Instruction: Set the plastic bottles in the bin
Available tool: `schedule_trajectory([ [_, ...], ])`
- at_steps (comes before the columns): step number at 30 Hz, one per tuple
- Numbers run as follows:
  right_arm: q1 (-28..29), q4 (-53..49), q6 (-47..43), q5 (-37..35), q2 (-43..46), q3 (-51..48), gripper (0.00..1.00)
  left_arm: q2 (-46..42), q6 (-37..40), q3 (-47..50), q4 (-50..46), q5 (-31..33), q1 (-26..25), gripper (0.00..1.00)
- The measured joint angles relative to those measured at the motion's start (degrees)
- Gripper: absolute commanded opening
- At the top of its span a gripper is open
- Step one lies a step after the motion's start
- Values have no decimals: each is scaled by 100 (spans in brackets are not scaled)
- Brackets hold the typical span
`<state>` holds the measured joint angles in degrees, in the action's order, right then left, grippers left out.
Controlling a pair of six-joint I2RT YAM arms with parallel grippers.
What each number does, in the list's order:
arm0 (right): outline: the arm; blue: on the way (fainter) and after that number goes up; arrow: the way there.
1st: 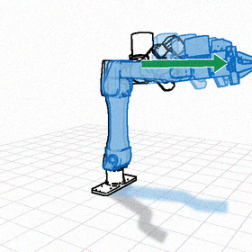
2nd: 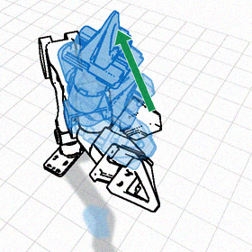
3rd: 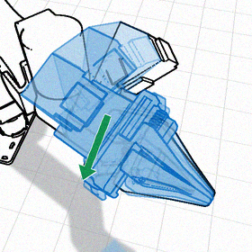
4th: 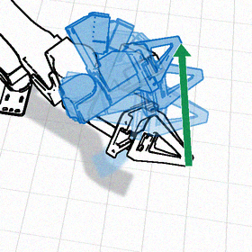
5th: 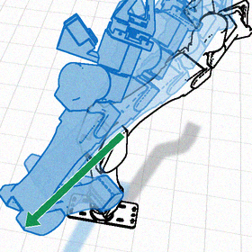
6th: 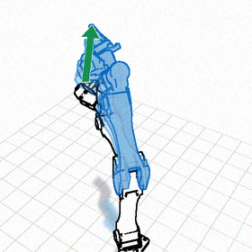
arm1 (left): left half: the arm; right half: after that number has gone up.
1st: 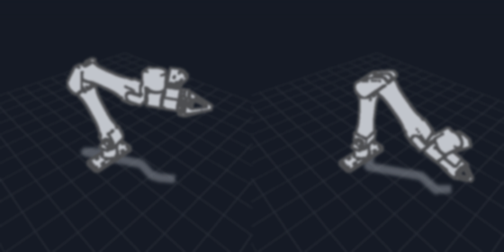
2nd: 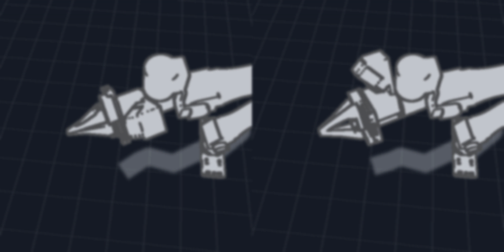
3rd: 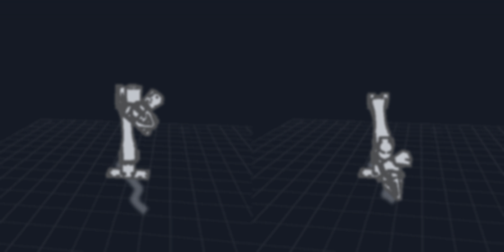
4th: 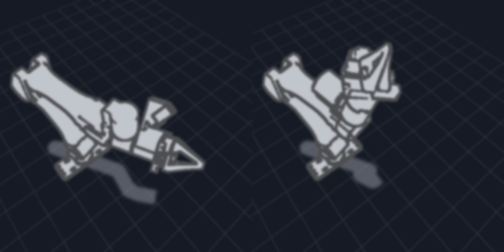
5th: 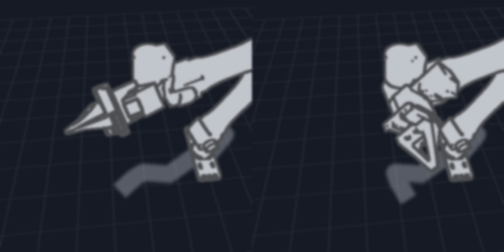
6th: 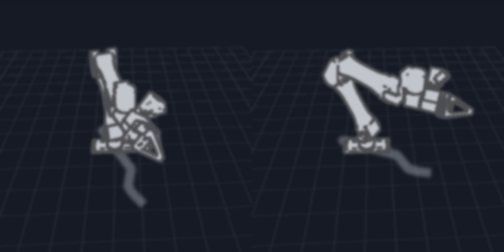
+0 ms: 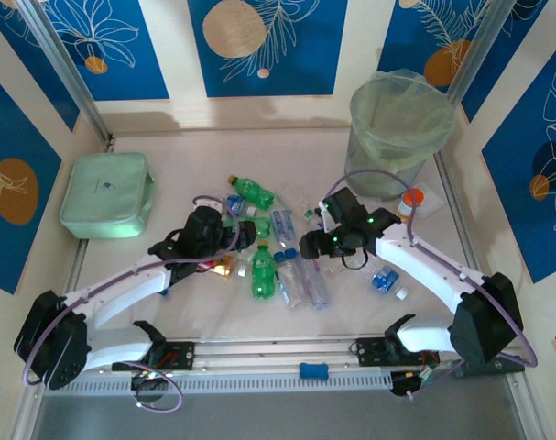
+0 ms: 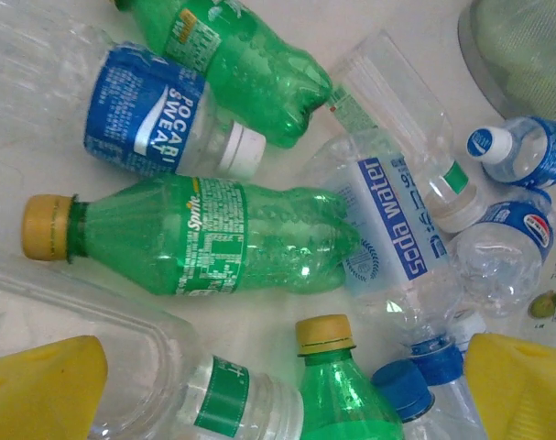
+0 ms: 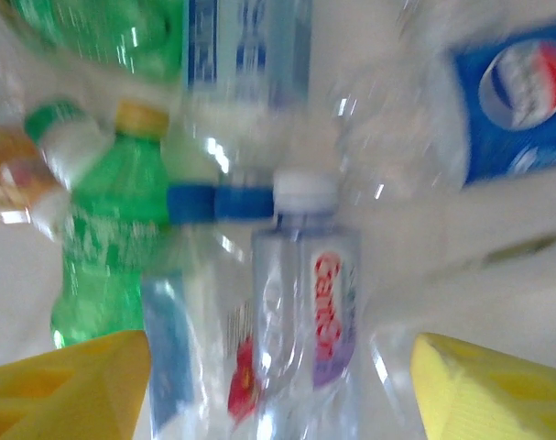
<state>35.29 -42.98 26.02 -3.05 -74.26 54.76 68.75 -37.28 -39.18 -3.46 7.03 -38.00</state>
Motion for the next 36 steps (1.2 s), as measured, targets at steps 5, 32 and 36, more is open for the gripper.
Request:
schedule_trajectory([
  [5, 348, -313, 129, -72, -411, 0, 74, 170, -42, -61, 240, 68, -7, 100],
  [32, 903, 474, 297, -992, -2048, 278, 68, -1945, -295, 638, -173, 1692, -7, 99],
  [36, 907, 435, 299, -1099, -2216, 278, 68, -1989, -299, 697, -210, 1711, -7, 99],
])
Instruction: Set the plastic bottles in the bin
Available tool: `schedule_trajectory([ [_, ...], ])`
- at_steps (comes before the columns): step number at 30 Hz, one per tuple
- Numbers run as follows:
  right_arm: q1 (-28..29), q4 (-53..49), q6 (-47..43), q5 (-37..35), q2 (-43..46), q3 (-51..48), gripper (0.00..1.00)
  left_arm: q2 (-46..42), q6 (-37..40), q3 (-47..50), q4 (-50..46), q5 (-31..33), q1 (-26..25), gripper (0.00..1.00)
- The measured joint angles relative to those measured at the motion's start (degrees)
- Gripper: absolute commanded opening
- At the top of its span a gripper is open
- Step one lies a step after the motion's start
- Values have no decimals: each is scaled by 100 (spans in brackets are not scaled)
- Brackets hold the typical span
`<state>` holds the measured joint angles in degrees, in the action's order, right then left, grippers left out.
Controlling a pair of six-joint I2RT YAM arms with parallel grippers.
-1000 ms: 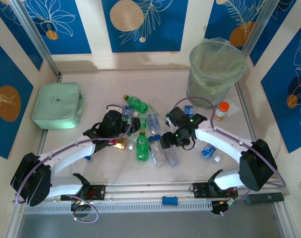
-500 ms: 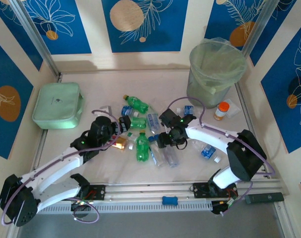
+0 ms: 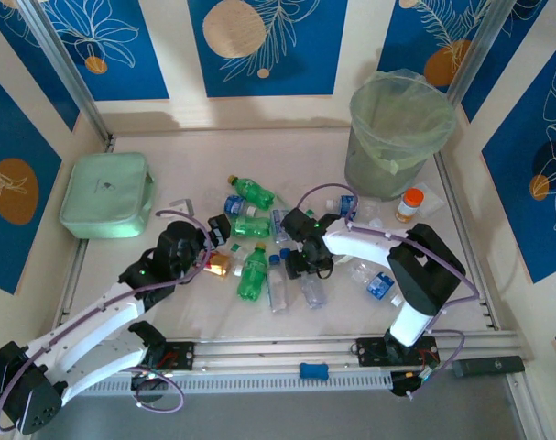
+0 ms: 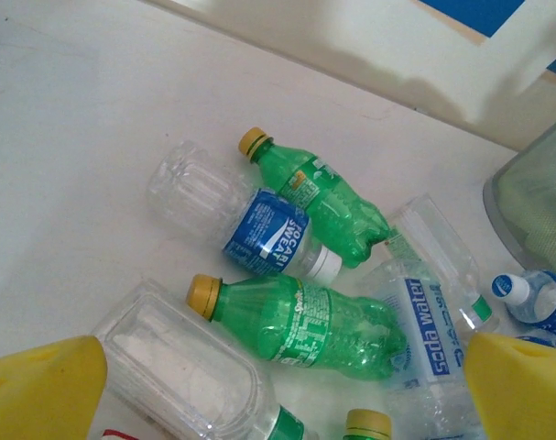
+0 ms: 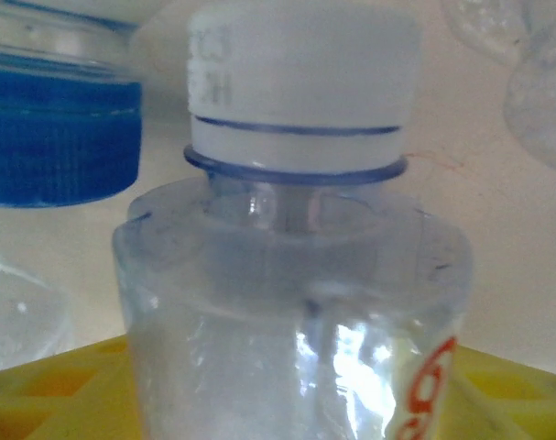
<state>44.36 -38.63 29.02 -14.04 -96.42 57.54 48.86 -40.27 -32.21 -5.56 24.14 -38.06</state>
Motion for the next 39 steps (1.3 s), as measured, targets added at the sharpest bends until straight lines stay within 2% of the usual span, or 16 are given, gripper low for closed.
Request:
schedule_trajectory([
  [4, 26, 9, -2, -59, -2, 0, 67, -37, 0, 26, -52, 17, 0, 99],
  [13, 26, 59, -24, -101, -2, 0, 55, -184, -39, 31, -166, 61, 2, 99],
  [22, -210, 181, -52, 46, 308, 0, 52, -162, -85, 35, -216, 50, 2, 99],
  [28, -765, 376, -50, 608, 1029, 22, 50, 133, -76, 31, -151, -229, 2, 100],
  [36, -2068, 1001, 2, 1919, 2105, 44, 49, 885, 7, -417, -87, -1209, 0, 100],
  [39, -2461, 1248, 28, 2177, 2398, 149, 48, 1193, -15, -619, -66, -1552, -44, 100],
])
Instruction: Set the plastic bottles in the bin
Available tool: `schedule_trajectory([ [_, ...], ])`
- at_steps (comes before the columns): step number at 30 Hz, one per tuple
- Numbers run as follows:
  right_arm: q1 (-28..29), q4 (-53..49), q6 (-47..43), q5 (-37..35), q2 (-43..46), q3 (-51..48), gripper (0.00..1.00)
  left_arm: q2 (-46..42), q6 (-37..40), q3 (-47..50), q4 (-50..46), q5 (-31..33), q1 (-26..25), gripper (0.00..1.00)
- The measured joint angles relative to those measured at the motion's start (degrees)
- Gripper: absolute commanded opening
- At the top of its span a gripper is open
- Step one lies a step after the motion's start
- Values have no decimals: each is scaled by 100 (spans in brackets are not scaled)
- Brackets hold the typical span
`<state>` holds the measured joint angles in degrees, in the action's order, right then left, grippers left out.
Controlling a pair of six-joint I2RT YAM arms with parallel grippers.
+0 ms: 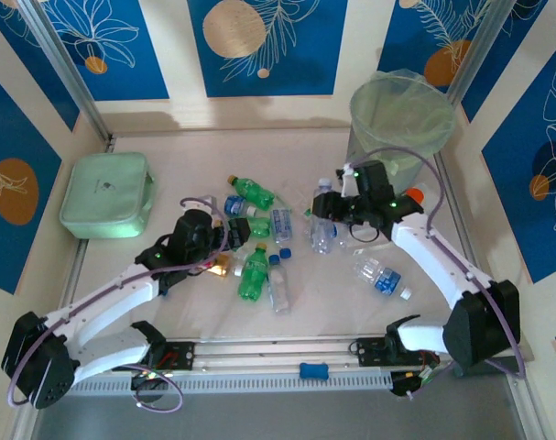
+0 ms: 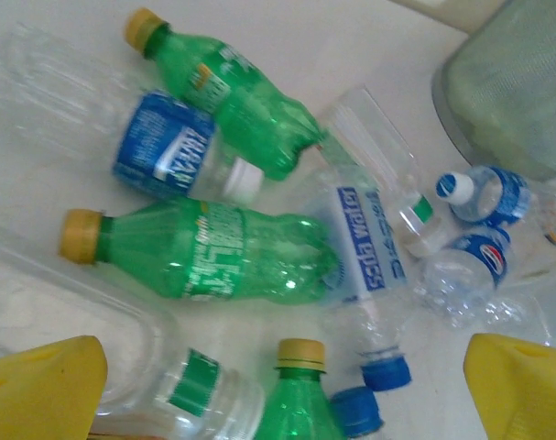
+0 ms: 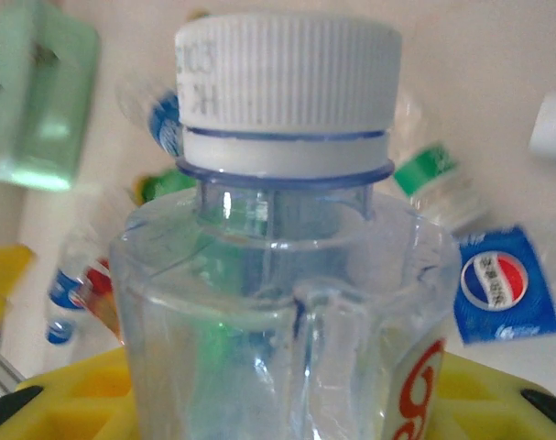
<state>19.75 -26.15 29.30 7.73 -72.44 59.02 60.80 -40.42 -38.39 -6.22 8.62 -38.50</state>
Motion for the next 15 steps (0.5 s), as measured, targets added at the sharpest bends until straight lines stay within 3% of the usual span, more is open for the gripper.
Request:
schedule_trajectory([
  [7, -745, 503, 120, 232, 282, 820, 47, 758, -2, -629, -197, -527, -461, 100],
  [15, -1705, 953, 118, -136, -57, 2413, 48, 973, 197, -1051, -538, -367, -892, 100],
])
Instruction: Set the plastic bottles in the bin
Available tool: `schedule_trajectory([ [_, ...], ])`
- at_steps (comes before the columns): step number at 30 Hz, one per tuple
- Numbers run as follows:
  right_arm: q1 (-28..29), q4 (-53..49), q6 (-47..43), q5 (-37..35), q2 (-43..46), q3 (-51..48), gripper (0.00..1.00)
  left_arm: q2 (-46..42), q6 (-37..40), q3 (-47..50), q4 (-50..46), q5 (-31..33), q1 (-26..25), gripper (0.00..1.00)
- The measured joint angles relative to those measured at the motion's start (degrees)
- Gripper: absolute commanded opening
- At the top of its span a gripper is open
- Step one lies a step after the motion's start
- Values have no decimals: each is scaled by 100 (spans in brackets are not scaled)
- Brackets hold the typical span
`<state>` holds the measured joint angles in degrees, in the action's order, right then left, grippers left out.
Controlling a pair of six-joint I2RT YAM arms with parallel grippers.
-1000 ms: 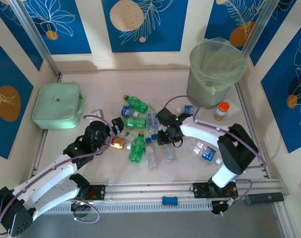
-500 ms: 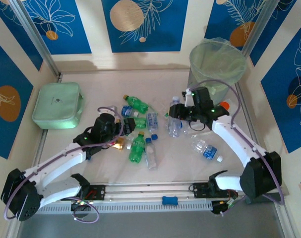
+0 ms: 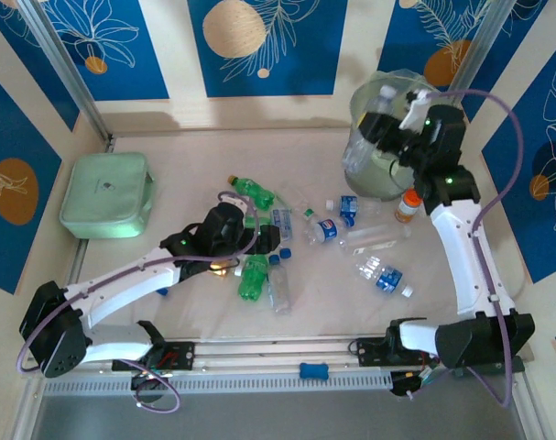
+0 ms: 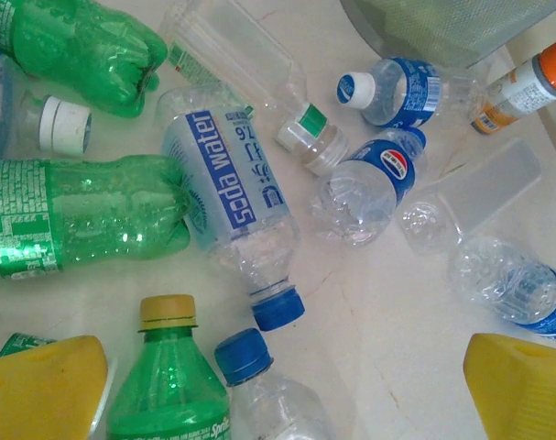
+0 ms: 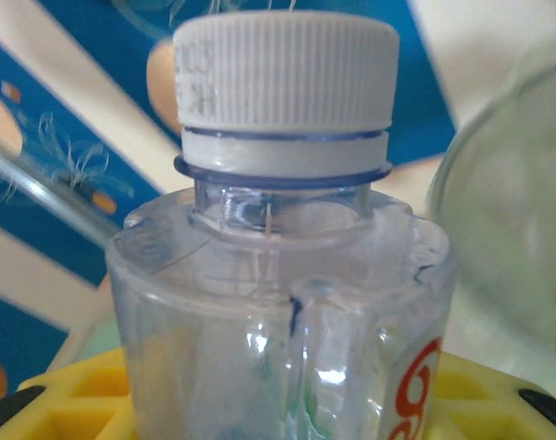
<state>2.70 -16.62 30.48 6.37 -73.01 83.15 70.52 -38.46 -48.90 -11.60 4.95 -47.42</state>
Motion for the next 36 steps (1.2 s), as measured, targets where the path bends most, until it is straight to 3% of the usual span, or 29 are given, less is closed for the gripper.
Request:
schedule_trajectory([
  [8, -555, 339, 0, -710, -1368, 1215, 48, -256, 278, 564, 131, 476, -2, 99],
  [21, -616, 107, -264, -1672, -3386, 2310, 49, -997, 852, 1145, 610, 1488, -2, 99],
  [23, -616, -9, -291, -1700, -3447, 2330, 52, -1110, 890, 1213, 623, 1582, 0, 99],
  [29, -621, -243, -293, -1759, -3491, 2415, 76, -1274, 898, 1246, 597, 1744, 0, 99],
  [36, -632, -409, -293, -1799, -3403, 2730, 80, -1309, 876, 1246, 448, 1788, -2, 99],
])
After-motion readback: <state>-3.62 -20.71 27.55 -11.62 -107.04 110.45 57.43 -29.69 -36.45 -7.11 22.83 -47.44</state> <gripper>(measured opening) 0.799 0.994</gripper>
